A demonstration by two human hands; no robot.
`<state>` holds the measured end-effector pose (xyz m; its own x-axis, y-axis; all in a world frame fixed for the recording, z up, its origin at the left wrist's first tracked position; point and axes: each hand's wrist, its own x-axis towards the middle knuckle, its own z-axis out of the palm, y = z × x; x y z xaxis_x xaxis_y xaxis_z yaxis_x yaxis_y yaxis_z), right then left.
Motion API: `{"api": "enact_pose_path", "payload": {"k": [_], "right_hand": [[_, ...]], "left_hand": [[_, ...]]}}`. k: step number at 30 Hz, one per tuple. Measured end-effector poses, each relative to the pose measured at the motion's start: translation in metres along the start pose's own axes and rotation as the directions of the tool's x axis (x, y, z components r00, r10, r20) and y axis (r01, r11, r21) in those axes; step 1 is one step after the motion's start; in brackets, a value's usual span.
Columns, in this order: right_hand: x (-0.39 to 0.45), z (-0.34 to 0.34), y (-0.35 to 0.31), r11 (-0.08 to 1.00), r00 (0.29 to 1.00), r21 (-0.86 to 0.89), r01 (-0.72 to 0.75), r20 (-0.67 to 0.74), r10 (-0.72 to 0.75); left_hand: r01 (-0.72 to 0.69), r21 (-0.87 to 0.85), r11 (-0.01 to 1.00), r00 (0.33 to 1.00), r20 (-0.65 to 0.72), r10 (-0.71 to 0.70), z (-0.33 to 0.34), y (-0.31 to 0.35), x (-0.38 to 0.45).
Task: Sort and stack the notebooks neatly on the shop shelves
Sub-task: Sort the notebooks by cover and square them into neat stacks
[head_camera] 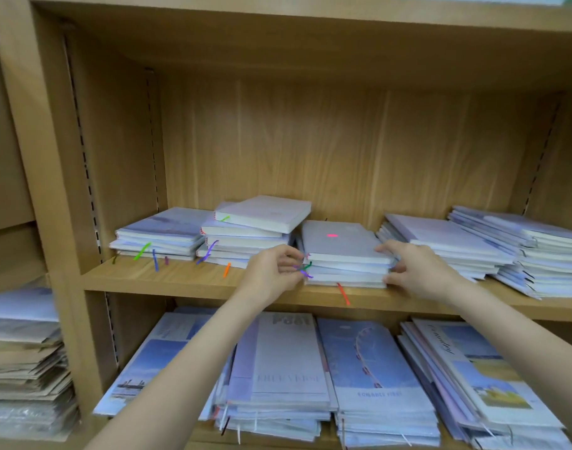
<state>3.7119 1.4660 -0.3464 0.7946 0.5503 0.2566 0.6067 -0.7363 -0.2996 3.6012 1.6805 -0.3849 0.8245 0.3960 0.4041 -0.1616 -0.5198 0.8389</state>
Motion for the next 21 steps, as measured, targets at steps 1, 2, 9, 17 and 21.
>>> {"api": "enact_pose_path", "payload": {"k": [1,2,9,17,21], "right_hand": [[0.000,-0.002,-0.009,0.988,1.000,-0.156,-0.005,-0.028,0.001],[-0.001,-0.004,-0.020,0.968,0.997,-0.252,-0.014,-0.073,-0.004],[0.016,-0.013,-0.090,0.823,0.974,-0.527,-0.211,-0.183,0.133],[0.040,-0.004,-0.154,0.963,0.982,-0.227,0.143,-0.090,-0.167],[0.060,0.036,-0.150,0.975,0.969,0.045,0.218,0.110,-0.222]], "left_hand": [[-0.006,-0.009,1.000,0.999,-0.046,0.006,-0.008,-0.001,0.001],[-0.019,-0.020,1.000,0.992,-0.124,0.016,-0.019,-0.003,0.001],[-0.025,0.065,0.998,0.907,-0.418,0.050,-0.095,-0.032,0.003],[0.119,0.262,0.958,0.924,-0.383,-0.010,-0.113,-0.036,0.020],[0.195,0.273,0.942,0.898,-0.436,-0.060,-0.117,-0.044,0.012]]}}
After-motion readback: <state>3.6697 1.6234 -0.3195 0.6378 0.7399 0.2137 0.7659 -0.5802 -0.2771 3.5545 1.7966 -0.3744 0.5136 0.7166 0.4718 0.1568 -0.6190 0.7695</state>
